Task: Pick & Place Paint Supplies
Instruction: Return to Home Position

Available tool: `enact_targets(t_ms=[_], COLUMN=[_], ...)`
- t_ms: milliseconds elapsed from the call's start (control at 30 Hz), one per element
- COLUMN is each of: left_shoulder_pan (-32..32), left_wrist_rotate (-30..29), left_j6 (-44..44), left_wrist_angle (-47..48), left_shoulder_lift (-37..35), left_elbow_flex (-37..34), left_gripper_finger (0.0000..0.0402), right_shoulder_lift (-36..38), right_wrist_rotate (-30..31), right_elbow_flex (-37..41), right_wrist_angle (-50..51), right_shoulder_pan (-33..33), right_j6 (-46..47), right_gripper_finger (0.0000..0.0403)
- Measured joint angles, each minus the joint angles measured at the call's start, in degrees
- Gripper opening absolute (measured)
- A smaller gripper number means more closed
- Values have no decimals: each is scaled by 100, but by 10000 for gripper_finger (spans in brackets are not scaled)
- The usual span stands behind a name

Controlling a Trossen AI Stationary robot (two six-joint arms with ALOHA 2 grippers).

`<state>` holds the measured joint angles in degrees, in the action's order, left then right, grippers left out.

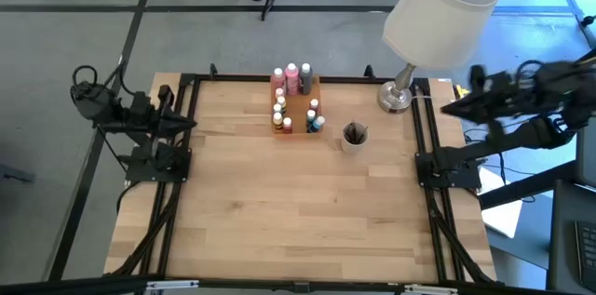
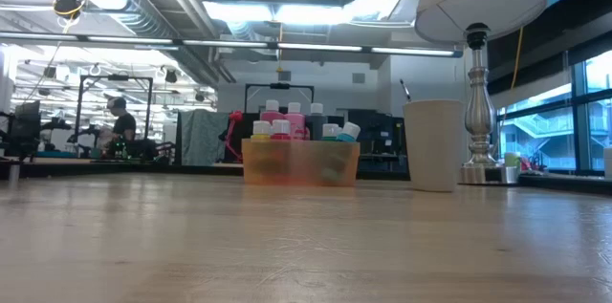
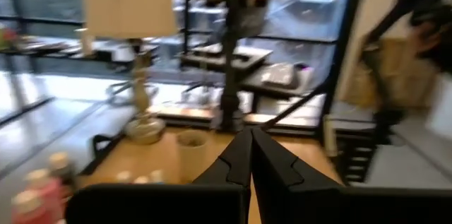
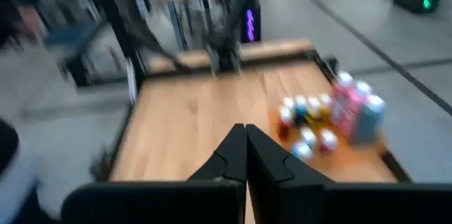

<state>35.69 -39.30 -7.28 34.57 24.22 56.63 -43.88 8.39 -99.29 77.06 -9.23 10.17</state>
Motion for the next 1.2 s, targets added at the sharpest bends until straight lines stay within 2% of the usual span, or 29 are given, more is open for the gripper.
enact_targets(t_ms=[100, 233, 367, 433, 500, 567, 733, 967, 1200], left_shoulder_pan=[-27, -27, -27, -25, -22, -23, -23, -25, -25], left_wrist_rotate=[471, 627, 1134, 1590, 1960, 2000, 2074, 2221, 1934], left_j6=[82, -47, 17, 244, 397, 512, 337, -50, -241], left_wrist_angle=[-285, -788, -1757, -2481, -3083, -3495, -3476, -3403, -3217], left_shoulder_lift=[-541, -1352, -1990, -2213, -2400, -2412, -2414, -2416, -2418], left_elbow_flex=[-430, -1238, -2267, -2835, -3298, -3596, -3856, -4013, -4031], left_gripper_finger=[2, 1, 1, 1, 1, 2, 2, 2, 2], right_shoulder_lift=[644, 1205, 1484, 1557, 1608, 1631, 1657, 1659, 1663], right_wrist_rotate=[-187, -768, -904, -896, -869, -862, -815, -504, -500], right_elbow_flex=[1671, 3621, 5013, 5588, 6101, 6575, 7540, 8757, 9731], right_wrist_angle=[-1906, -4105, -5615, -6374, -7130, -7735, -8789, -10300, -11689], right_shoulder_pan=[0, -2, -2, 0, -2, -22, -152, -349, -400], right_j6=[140, 159, 288, 272, 247, 276, 436, 80, -275], right_gripper_finger=[0, 0, 0, 0, 0, 0, 0, 0, 0])
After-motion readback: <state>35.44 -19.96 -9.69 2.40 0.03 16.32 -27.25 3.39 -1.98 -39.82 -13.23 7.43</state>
